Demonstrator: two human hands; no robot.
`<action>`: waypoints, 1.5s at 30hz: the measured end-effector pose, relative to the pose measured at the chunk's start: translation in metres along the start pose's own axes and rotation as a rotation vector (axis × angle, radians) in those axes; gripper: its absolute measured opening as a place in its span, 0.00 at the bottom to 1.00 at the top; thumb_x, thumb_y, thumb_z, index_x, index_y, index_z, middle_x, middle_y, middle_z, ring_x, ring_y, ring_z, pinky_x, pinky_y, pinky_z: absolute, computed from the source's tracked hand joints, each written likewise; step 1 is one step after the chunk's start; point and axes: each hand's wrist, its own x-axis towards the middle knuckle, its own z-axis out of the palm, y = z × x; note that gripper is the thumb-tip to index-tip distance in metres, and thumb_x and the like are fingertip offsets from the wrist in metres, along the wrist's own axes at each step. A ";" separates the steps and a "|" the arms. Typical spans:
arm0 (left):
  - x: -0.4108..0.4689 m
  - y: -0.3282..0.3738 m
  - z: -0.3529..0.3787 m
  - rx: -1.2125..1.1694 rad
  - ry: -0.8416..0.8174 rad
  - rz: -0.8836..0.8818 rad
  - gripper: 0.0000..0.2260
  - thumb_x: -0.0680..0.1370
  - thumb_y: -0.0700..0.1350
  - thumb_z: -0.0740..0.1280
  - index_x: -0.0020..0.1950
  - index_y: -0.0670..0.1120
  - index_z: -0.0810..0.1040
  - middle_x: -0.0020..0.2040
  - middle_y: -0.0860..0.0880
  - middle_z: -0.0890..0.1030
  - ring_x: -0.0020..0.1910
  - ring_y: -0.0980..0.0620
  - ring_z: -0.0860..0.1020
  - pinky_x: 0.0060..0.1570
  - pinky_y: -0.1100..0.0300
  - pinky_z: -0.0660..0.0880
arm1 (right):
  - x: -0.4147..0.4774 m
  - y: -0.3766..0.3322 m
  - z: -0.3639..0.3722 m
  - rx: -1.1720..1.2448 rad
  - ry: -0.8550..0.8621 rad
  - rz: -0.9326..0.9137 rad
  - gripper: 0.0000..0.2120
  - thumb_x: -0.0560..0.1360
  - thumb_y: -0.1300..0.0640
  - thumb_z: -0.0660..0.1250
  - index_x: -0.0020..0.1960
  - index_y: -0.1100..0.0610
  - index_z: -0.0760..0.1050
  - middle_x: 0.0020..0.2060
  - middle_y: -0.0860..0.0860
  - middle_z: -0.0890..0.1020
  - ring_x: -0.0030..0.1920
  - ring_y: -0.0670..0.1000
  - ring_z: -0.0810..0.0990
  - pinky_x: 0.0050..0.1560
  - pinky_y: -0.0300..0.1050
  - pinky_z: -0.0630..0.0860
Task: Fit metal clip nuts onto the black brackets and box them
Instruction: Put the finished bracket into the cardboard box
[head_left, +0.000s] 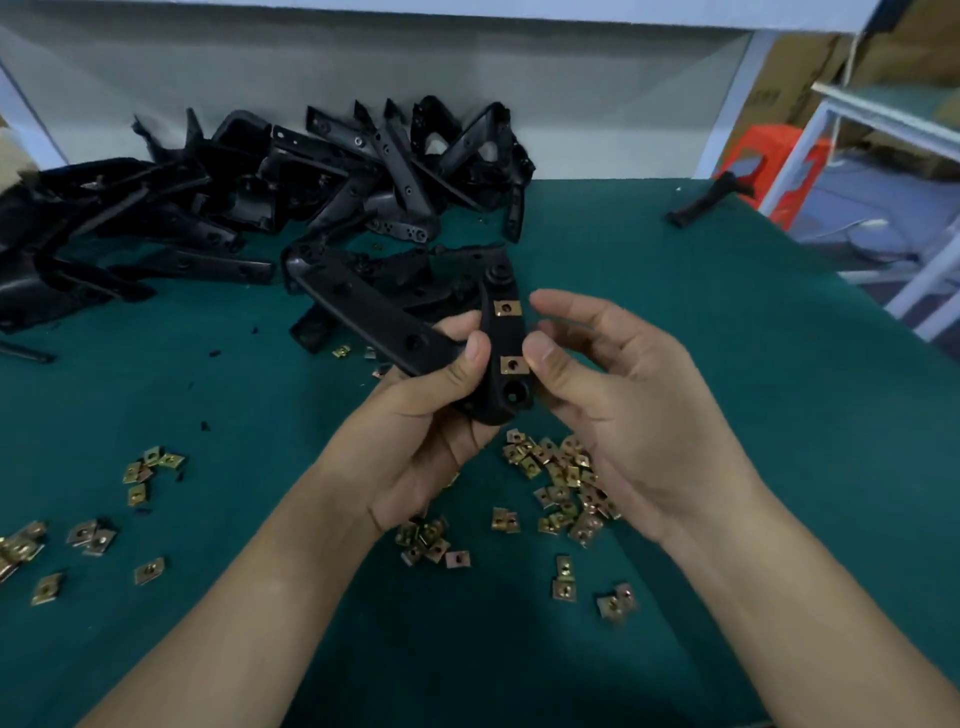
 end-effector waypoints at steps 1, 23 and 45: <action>-0.002 -0.004 0.009 0.026 -0.029 -0.019 0.18 0.72 0.43 0.73 0.62 0.46 0.80 0.53 0.47 0.86 0.47 0.53 0.85 0.42 0.61 0.81 | -0.008 -0.006 -0.010 0.022 -0.008 0.009 0.12 0.74 0.63 0.72 0.57 0.54 0.83 0.47 0.50 0.85 0.48 0.48 0.85 0.54 0.44 0.82; -0.034 -0.230 0.204 0.931 -0.379 -0.038 0.18 0.77 0.38 0.73 0.63 0.53 0.79 0.56 0.52 0.83 0.51 0.57 0.84 0.55 0.56 0.81 | -0.323 -0.022 -0.233 -0.089 0.960 -0.004 0.10 0.76 0.66 0.70 0.50 0.52 0.84 0.38 0.48 0.80 0.44 0.48 0.79 0.51 0.47 0.79; -0.047 -0.190 0.164 1.081 -0.415 0.069 0.15 0.78 0.37 0.71 0.54 0.57 0.83 0.53 0.59 0.84 0.55 0.60 0.82 0.50 0.71 0.75 | -0.301 -0.005 -0.221 -0.781 0.749 0.221 0.11 0.80 0.56 0.67 0.55 0.40 0.80 0.44 0.38 0.83 0.46 0.41 0.83 0.44 0.37 0.80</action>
